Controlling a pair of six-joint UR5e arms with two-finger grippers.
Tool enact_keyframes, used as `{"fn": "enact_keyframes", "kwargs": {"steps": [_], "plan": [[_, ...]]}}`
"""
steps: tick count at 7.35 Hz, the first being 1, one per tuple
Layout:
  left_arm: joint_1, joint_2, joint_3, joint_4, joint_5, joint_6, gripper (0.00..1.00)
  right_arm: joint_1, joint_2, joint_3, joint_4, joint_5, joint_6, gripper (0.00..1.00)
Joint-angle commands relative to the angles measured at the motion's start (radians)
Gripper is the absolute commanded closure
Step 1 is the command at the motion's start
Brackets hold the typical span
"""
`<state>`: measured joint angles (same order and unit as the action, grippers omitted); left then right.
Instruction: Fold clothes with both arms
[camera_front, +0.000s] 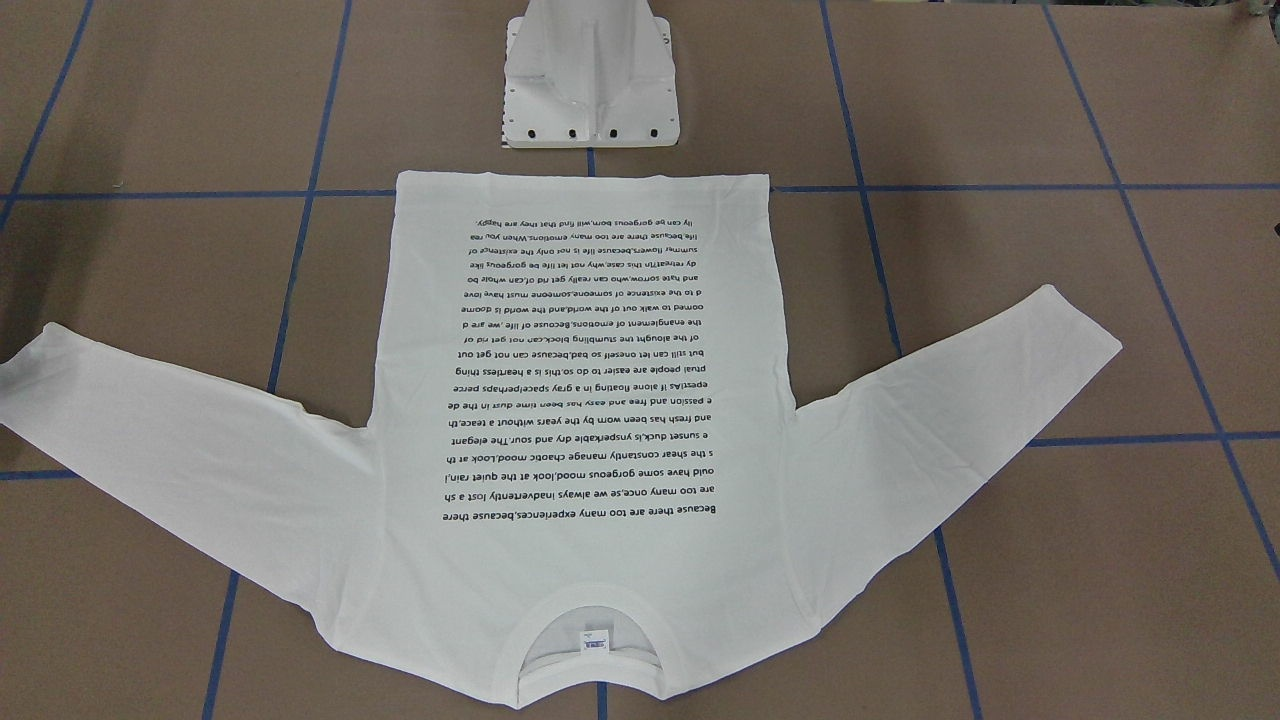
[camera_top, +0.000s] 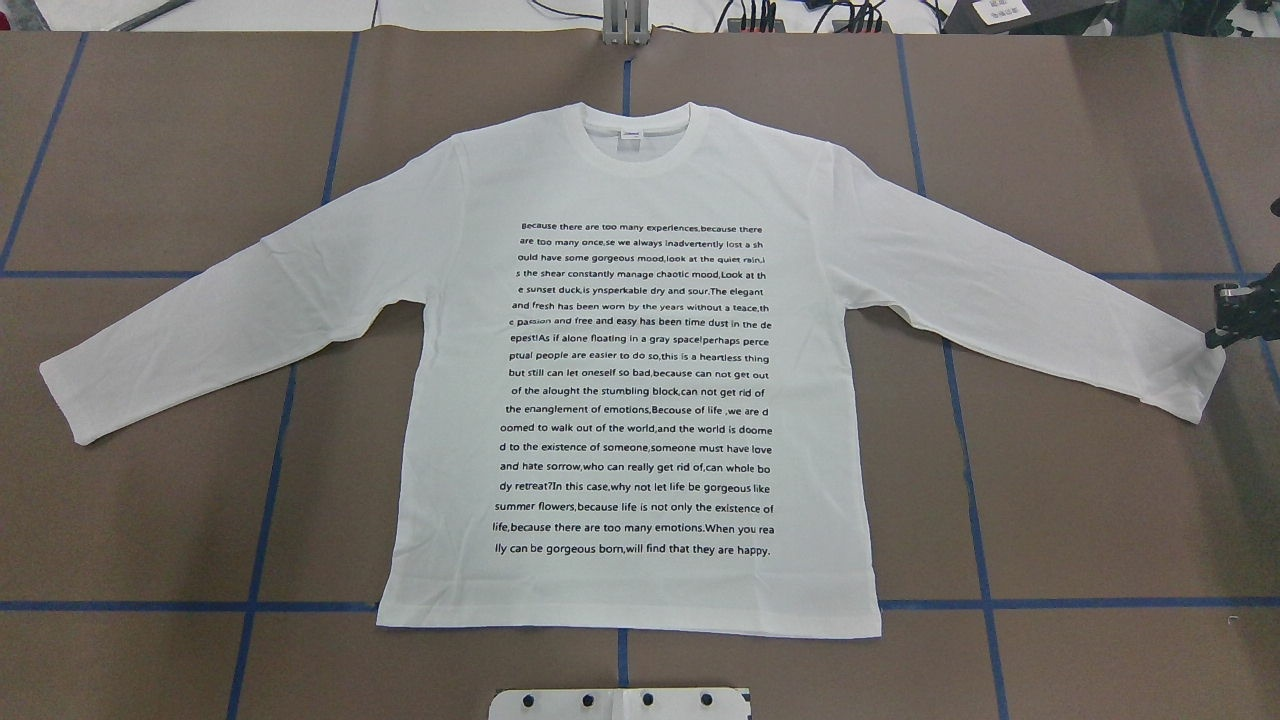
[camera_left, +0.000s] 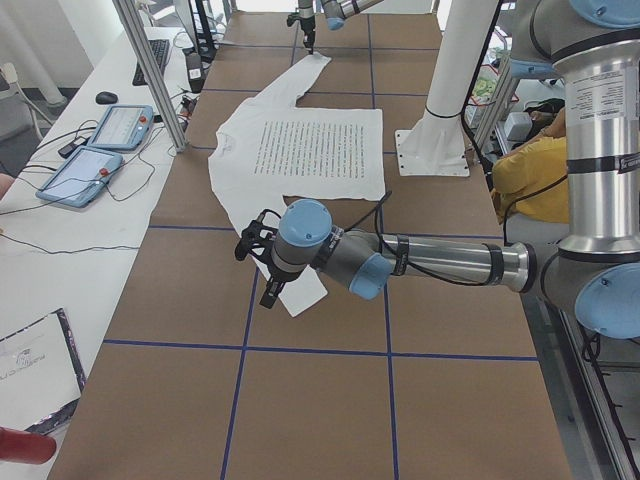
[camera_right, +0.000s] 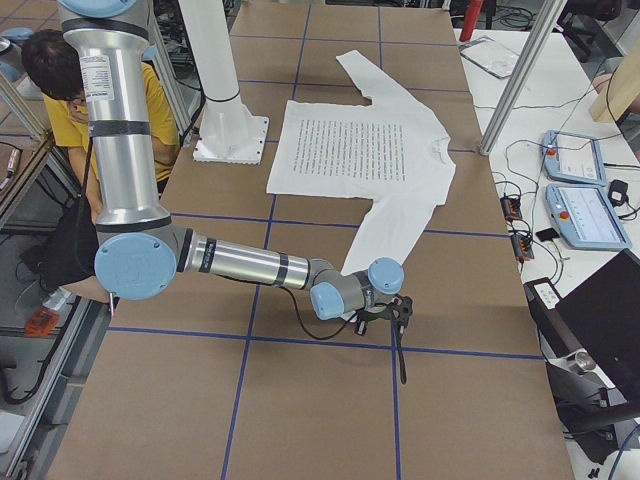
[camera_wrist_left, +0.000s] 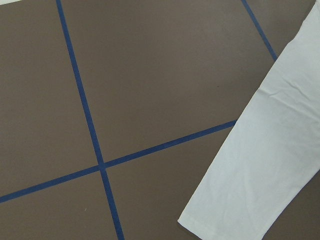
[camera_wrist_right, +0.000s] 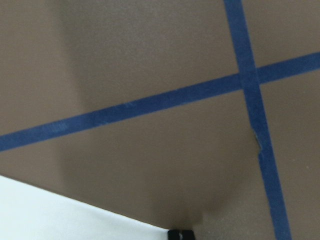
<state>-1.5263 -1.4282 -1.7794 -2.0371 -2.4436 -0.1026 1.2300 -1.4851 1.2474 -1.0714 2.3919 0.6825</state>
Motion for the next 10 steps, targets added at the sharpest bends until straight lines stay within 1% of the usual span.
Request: {"fn": "enact_keyframes", "kwargs": {"steps": [1, 2, 3, 4, 5, 6, 7, 8, 9, 10], "plan": [[0.000, 0.000, 0.000, 0.000, 0.000, -0.002, 0.00, 0.006, -0.012, 0.100, -0.007, 0.087, 0.032, 1.00], [0.000, 0.002, 0.000, 0.000, 0.000, -0.003, 0.00, 0.003, -0.006, 0.184, -0.008, 0.089, 0.172, 1.00], [0.000, 0.000, 0.000, -0.002, 0.000, -0.003, 0.00, -0.048, 0.008, 0.269, -0.008, 0.089, 0.338, 1.00], [0.000, 0.000, 0.000, -0.002, 0.000, -0.003, 0.00, -0.094, 0.055, 0.311, -0.008, 0.087, 0.477, 1.00], [0.002, 0.000, 0.000, 0.000, -0.002, -0.005, 0.00, -0.156, 0.147, 0.310, -0.008, 0.070, 0.666, 1.00], [0.002, 0.000, 0.000, 0.002, -0.002, -0.003, 0.00, -0.255, 0.272, 0.293, -0.012, -0.003, 0.872, 1.00], [0.002, 0.000, 0.000, 0.002, -0.014, -0.003, 0.00, -0.326, 0.384, 0.261, -0.013, -0.126, 1.046, 1.00], [0.002, 0.002, 0.002, 0.002, -0.021, -0.002, 0.00, -0.346, 0.523, 0.180, -0.002, -0.196, 1.213, 1.00], [0.002, 0.006, 0.000, -0.001, -0.021, 0.000, 0.00, -0.389, 0.725, 0.058, 0.001, -0.294, 1.350, 1.00], [0.002, 0.006, 0.000, -0.002, -0.021, 0.000, 0.00, -0.443, 0.920, -0.089, 0.001, -0.392, 1.505, 1.00]]}}
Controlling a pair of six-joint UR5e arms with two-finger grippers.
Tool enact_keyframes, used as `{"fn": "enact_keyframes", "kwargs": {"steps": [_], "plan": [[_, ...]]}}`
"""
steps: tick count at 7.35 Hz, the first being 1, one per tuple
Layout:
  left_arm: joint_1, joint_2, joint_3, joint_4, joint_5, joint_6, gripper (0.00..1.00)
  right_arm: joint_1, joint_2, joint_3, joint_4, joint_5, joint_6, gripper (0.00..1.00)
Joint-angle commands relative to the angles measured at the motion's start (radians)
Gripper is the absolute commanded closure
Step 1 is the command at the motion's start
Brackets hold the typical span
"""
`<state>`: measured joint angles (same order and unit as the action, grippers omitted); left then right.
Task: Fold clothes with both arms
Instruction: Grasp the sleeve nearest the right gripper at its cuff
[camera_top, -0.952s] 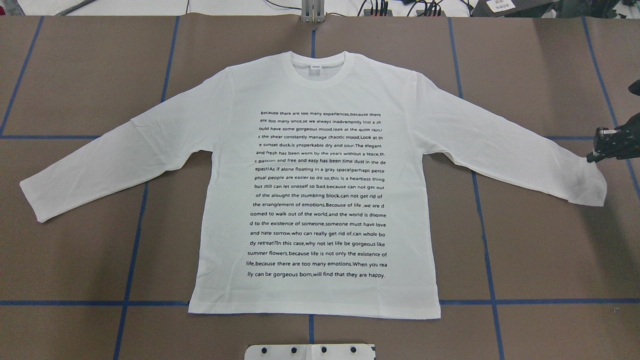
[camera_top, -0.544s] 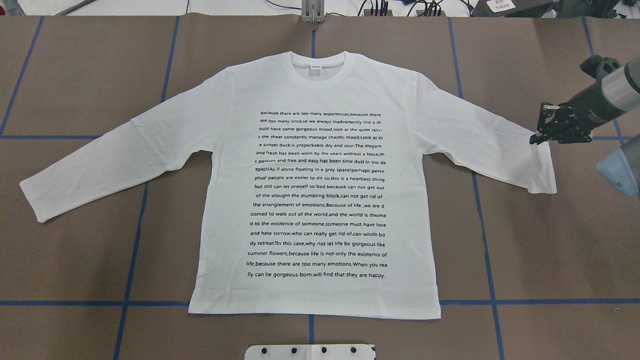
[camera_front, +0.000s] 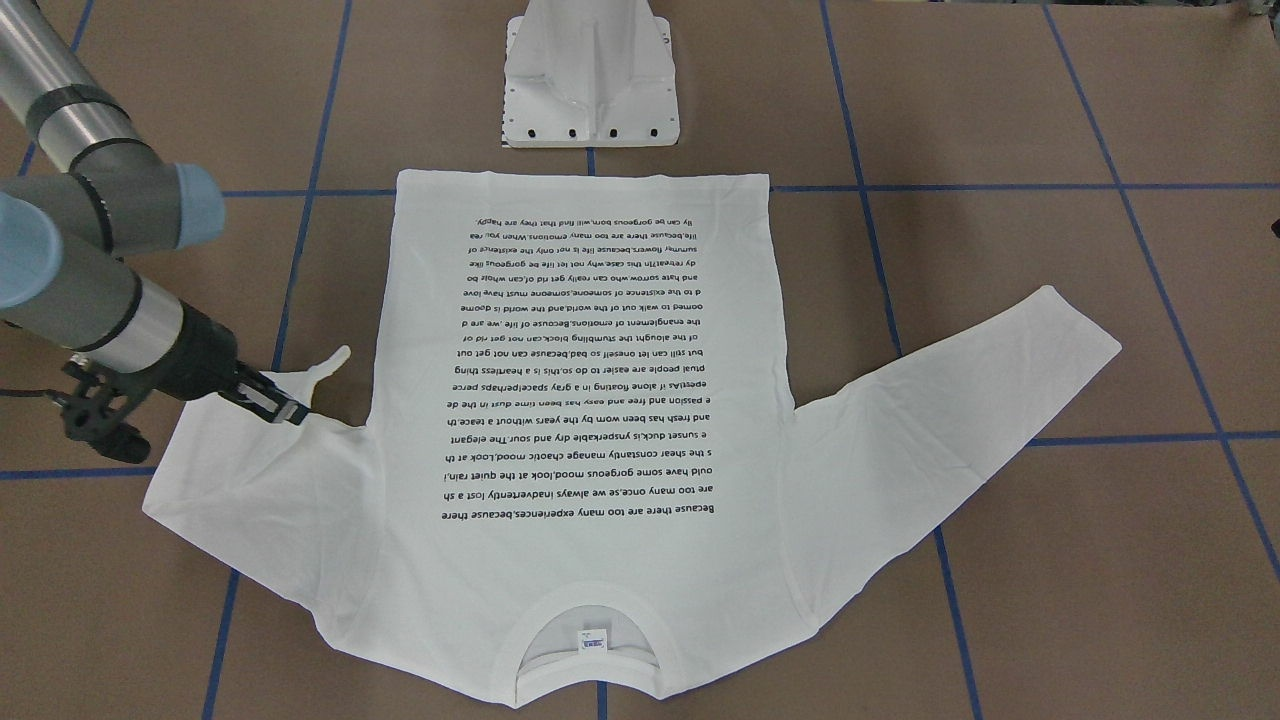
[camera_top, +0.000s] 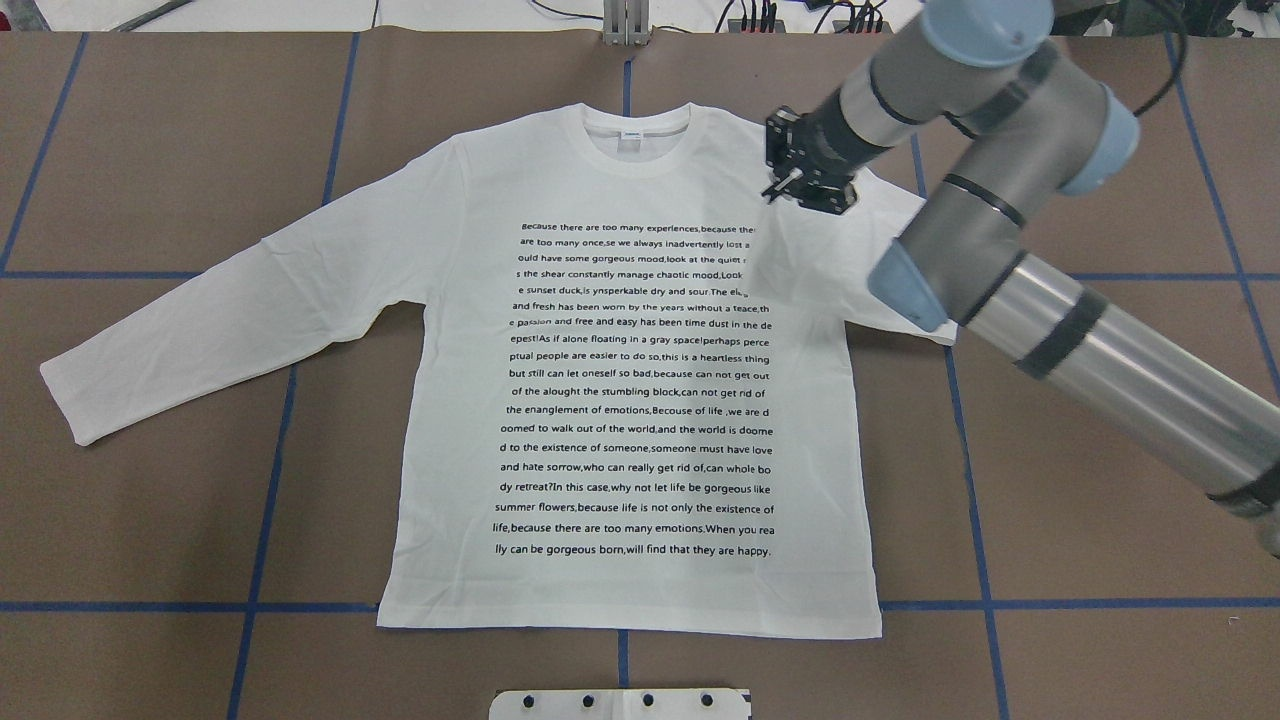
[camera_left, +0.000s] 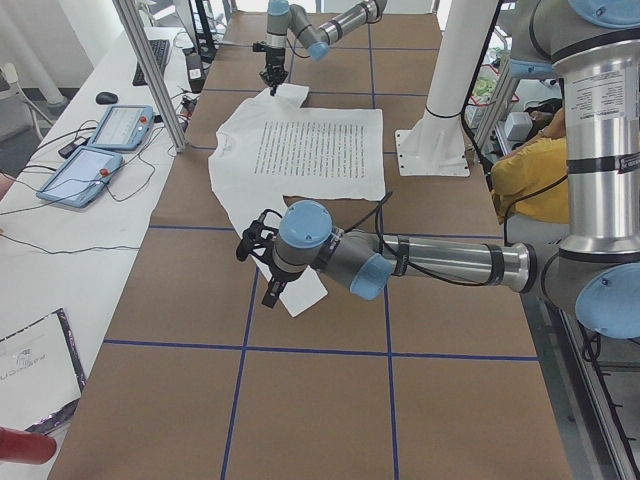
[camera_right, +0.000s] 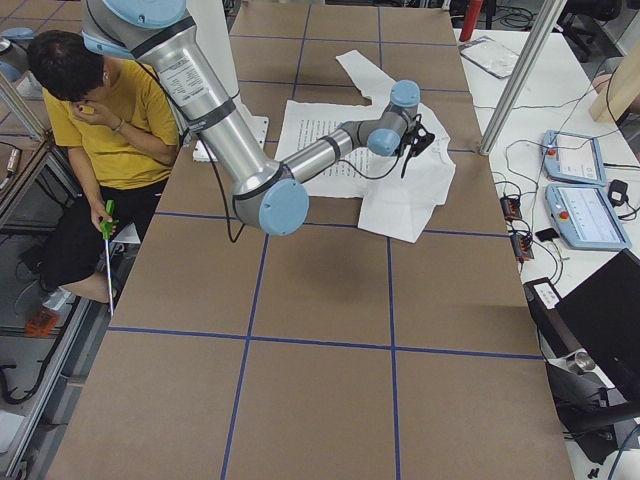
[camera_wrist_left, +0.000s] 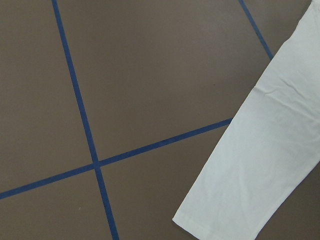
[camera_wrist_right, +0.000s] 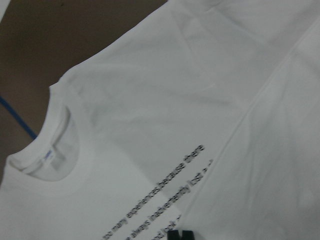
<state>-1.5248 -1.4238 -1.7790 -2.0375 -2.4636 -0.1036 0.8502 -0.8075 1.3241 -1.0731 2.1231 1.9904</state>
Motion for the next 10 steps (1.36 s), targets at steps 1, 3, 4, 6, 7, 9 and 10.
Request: {"fn": "enact_keyframes", "kwargs": {"steps": [1, 3, 4, 6, 7, 9, 10], "plan": [[0.000, 0.003, 0.000, -0.001, -0.001, 0.001, 0.00, -0.130, 0.311, -0.190, 0.004, -0.220, 0.221, 1.00], [0.000, 0.003, -0.002, -0.001, -0.001, 0.001, 0.00, -0.291, 0.340, -0.200, 0.063, -0.410, 0.222, 1.00], [0.000, 0.012, -0.003, -0.004, -0.006, 0.001, 0.00, -0.331, 0.344, -0.210, 0.074, -0.458, 0.222, 1.00], [0.002, 0.028, -0.004, -0.032, -0.006, 0.001, 0.00, -0.350, 0.353, -0.235, 0.076, -0.462, 0.222, 1.00], [0.002, 0.031, -0.004, -0.035, -0.006, 0.001, 0.00, -0.364, 0.353, -0.240, 0.076, -0.488, 0.222, 1.00], [0.002, 0.031, -0.002, -0.035, -0.006, 0.001, 0.00, -0.367, 0.355, -0.249, 0.076, -0.508, 0.222, 1.00], [0.005, 0.031, -0.002, -0.035, -0.006, -0.001, 0.00, -0.366, 0.367, -0.258, 0.076, -0.512, 0.222, 1.00]]}}
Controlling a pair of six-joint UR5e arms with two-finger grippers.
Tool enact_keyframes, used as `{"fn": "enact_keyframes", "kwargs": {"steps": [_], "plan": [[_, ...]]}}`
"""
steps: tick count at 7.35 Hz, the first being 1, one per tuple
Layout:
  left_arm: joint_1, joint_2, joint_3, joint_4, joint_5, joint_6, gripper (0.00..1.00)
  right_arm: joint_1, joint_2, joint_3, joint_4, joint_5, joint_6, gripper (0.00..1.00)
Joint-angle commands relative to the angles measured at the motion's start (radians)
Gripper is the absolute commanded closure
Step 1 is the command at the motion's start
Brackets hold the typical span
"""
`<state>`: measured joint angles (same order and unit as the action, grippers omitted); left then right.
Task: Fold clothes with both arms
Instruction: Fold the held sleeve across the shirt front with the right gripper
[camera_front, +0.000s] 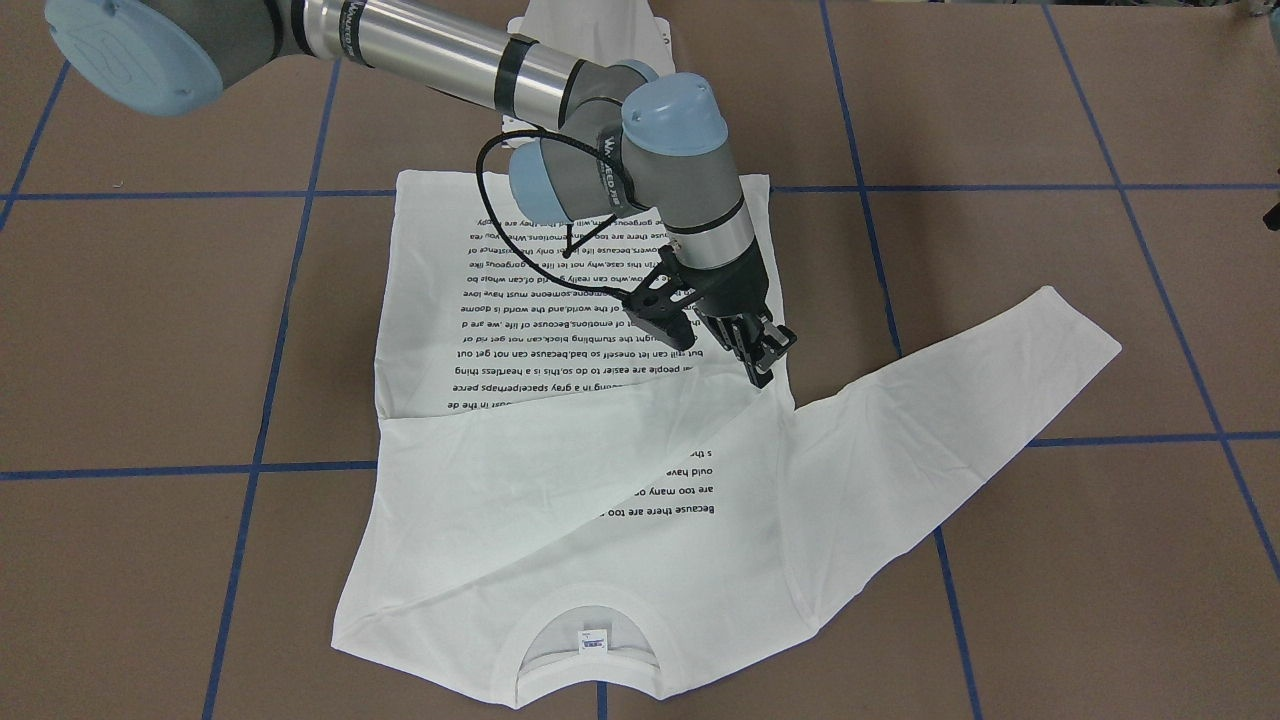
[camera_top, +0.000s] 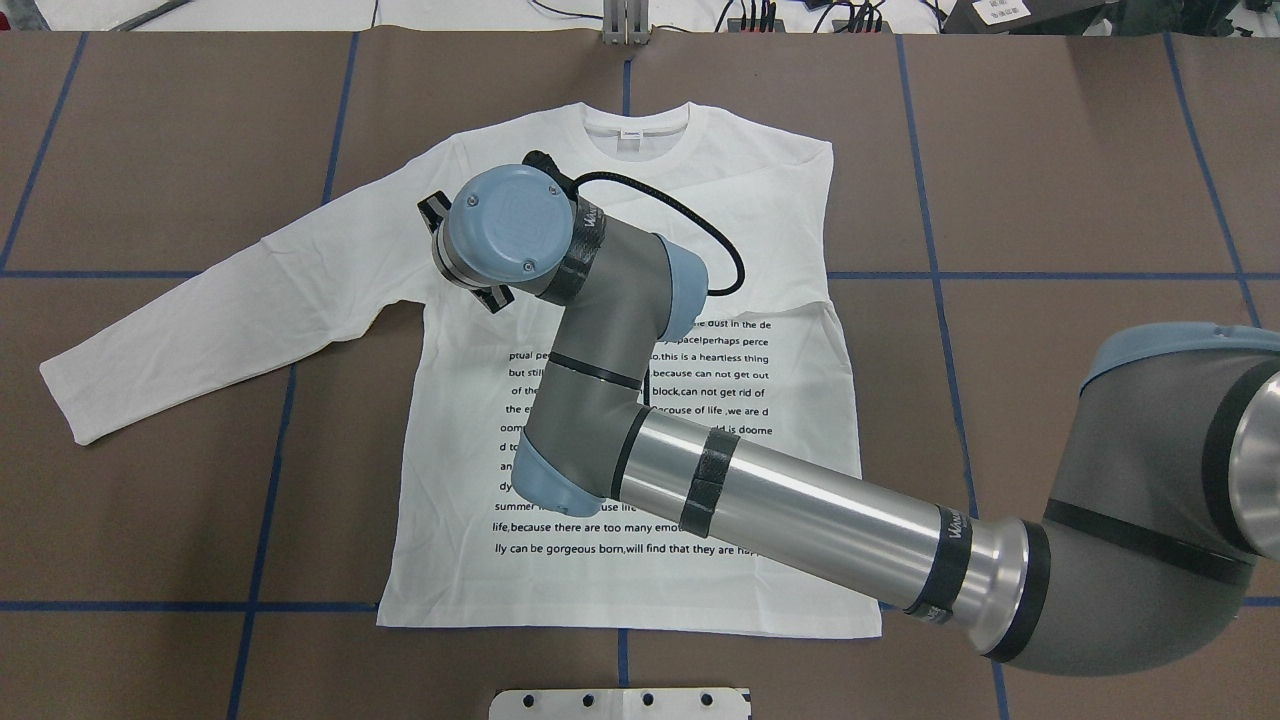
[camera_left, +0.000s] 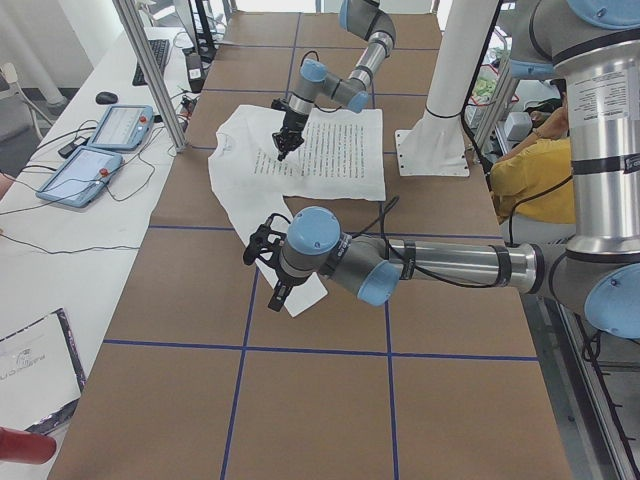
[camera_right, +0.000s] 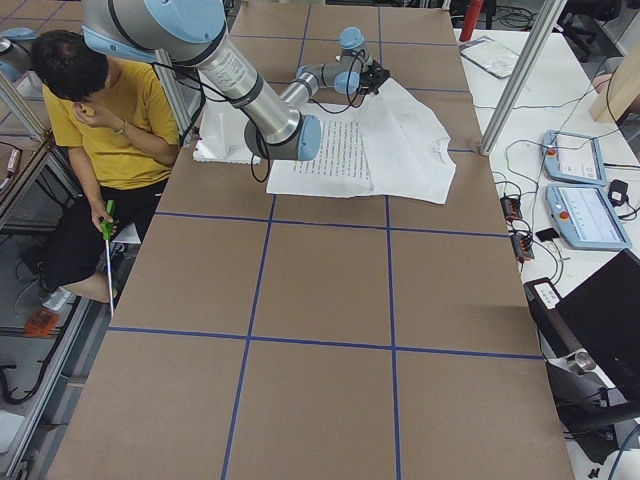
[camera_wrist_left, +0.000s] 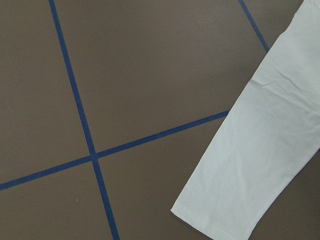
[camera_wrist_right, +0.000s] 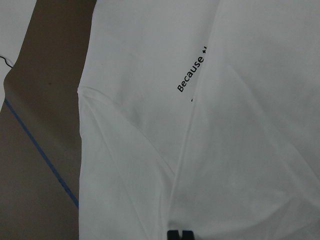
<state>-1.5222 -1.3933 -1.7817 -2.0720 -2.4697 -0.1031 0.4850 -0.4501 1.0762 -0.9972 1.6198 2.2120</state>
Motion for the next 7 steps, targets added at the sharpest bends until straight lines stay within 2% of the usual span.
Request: {"fn": "enact_keyframes", "kwargs": {"steps": [1, 3, 4, 5, 6, 7], "plan": [[0.004, 0.000, 0.001, 0.000, 0.000, -0.001, 0.00, 0.000, 0.024, -0.021, 0.000, -0.020, 0.000, 1.00], [0.005, 0.000, 0.002, 0.000, 0.000, -0.001, 0.00, 0.000, 0.047, -0.057, 0.002, -0.061, 0.002, 1.00], [0.005, 0.000, 0.002, 0.000, 0.000, -0.001, 0.00, 0.000, 0.053, -0.064, 0.002, -0.070, 0.002, 0.88], [0.005, 0.000, 0.004, 0.000, 0.000, -0.001, 0.00, 0.000, 0.054, -0.068, 0.008, -0.075, 0.002, 0.66], [0.005, 0.000, 0.004, 0.001, 0.000, -0.007, 0.00, 0.001, 0.060, -0.103, 0.062, -0.096, 0.049, 0.41], [0.013, 0.000, 0.008, 0.001, 0.000, -0.053, 0.00, 0.001, 0.080, -0.152, 0.102, -0.133, 0.092, 0.21]]}}
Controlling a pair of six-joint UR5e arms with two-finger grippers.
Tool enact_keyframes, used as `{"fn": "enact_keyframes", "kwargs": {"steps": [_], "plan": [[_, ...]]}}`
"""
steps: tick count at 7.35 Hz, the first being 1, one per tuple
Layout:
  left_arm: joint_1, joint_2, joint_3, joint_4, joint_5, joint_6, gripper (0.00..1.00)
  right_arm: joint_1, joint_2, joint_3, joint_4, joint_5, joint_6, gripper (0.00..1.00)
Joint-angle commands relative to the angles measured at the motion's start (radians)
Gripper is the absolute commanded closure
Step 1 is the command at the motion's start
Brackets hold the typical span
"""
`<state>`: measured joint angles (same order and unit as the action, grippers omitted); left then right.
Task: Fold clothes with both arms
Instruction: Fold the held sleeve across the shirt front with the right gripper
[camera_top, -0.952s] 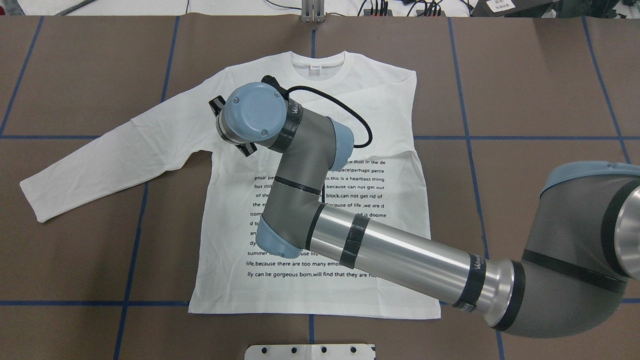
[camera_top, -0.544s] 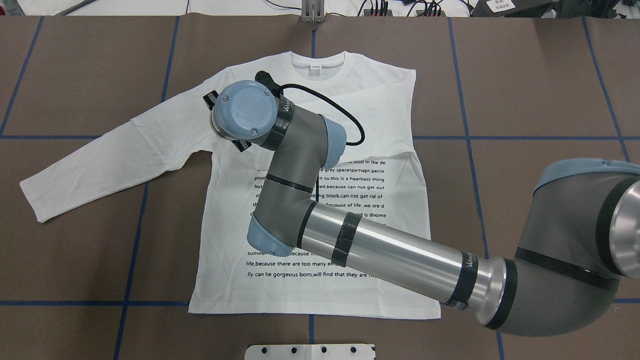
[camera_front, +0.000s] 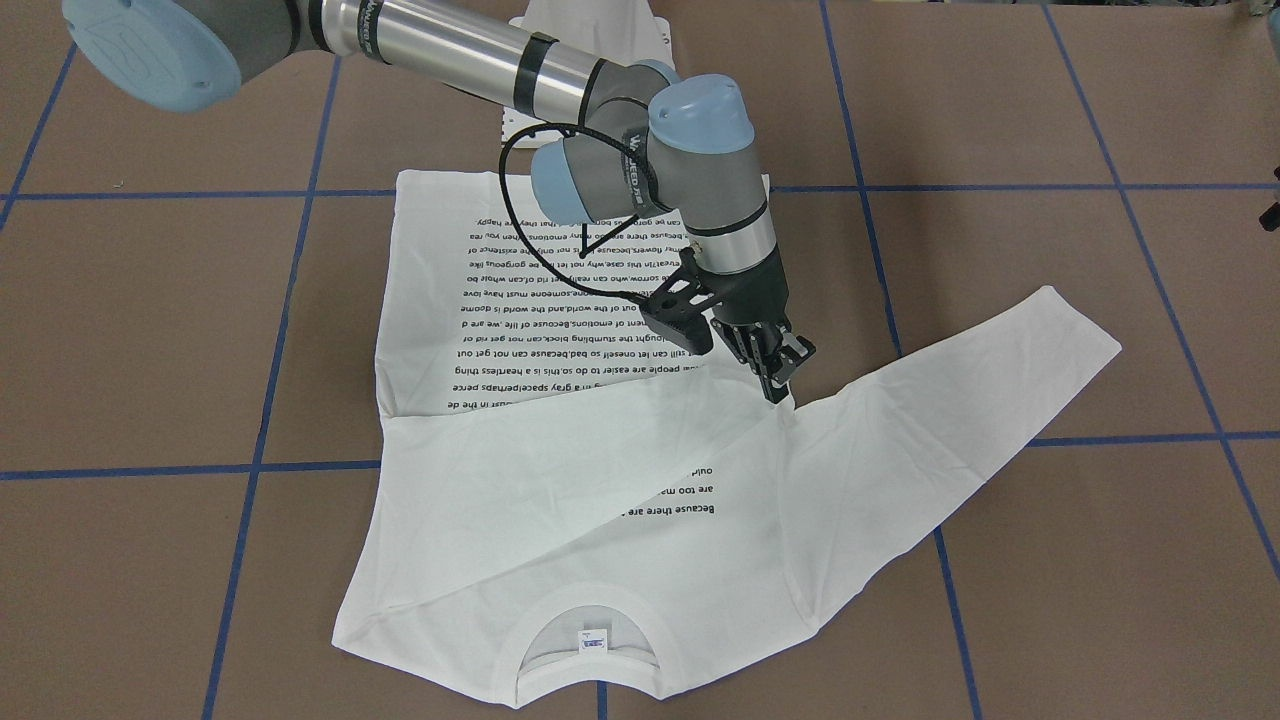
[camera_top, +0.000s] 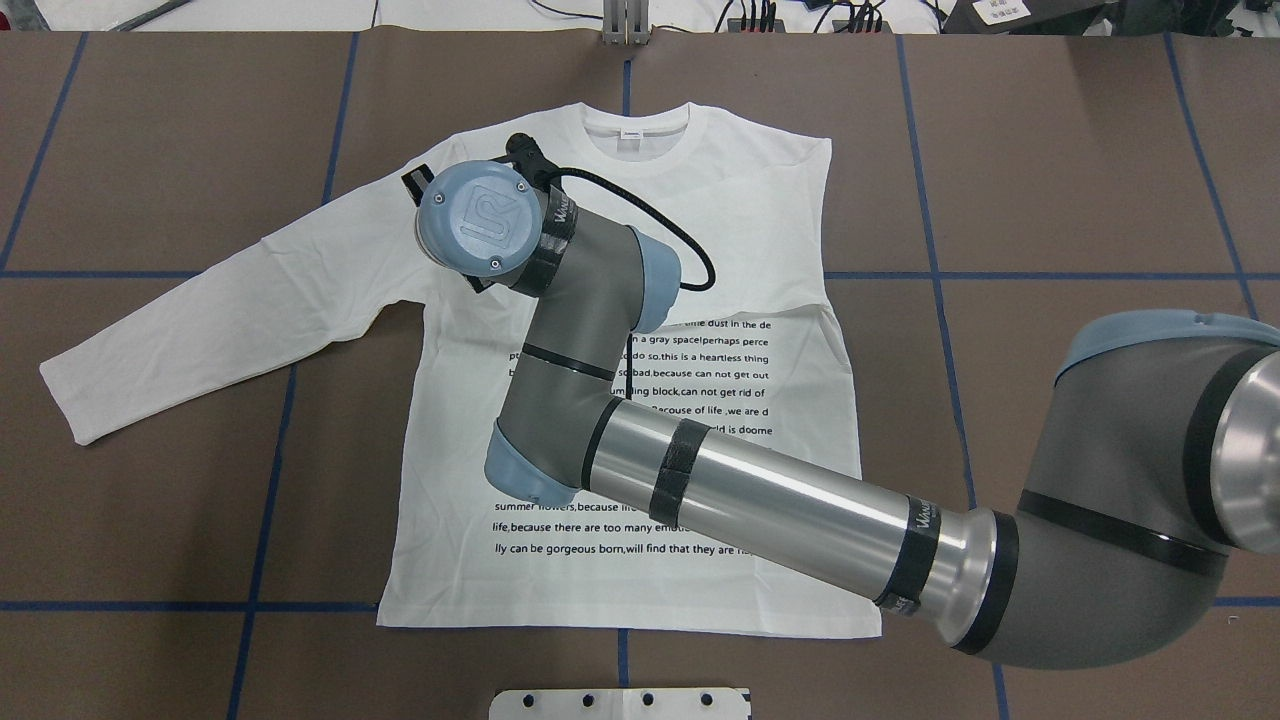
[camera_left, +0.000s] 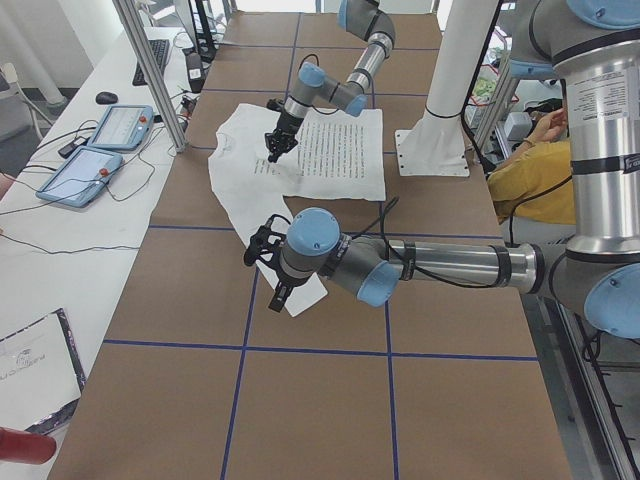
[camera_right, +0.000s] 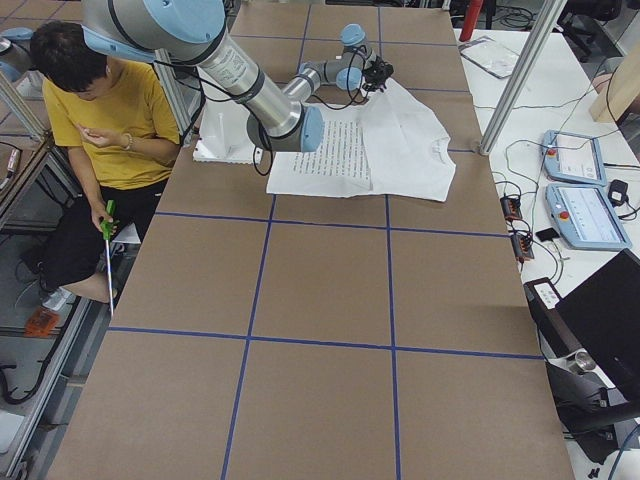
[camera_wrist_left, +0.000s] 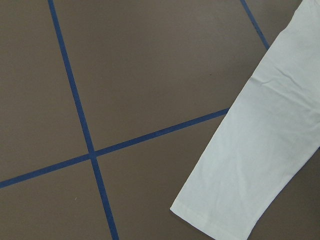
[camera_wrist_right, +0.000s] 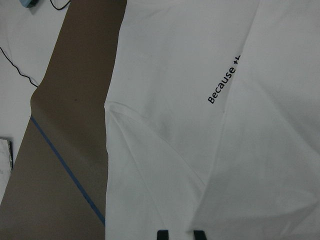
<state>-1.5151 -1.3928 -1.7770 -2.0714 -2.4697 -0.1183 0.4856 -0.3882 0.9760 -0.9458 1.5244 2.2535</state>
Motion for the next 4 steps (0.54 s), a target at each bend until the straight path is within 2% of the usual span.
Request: {"fn": "enact_keyframes", "kwargs": {"steps": [1, 3, 4], "plan": [[0.036, -0.006, 0.002, -0.002, 0.000, -0.167, 0.00, 0.007, 0.034, -0.068, 0.051, -0.041, 0.052, 0.05], [0.113, -0.011, 0.011, -0.029, 0.009, -0.236, 0.00, 0.034, 0.039, -0.054, 0.047, -0.011, 0.058, 0.01], [0.145, -0.018, 0.013, -0.030, 0.014, -0.236, 0.08, 0.065, -0.021, 0.025, 0.041, 0.061, 0.051, 0.01]]}}
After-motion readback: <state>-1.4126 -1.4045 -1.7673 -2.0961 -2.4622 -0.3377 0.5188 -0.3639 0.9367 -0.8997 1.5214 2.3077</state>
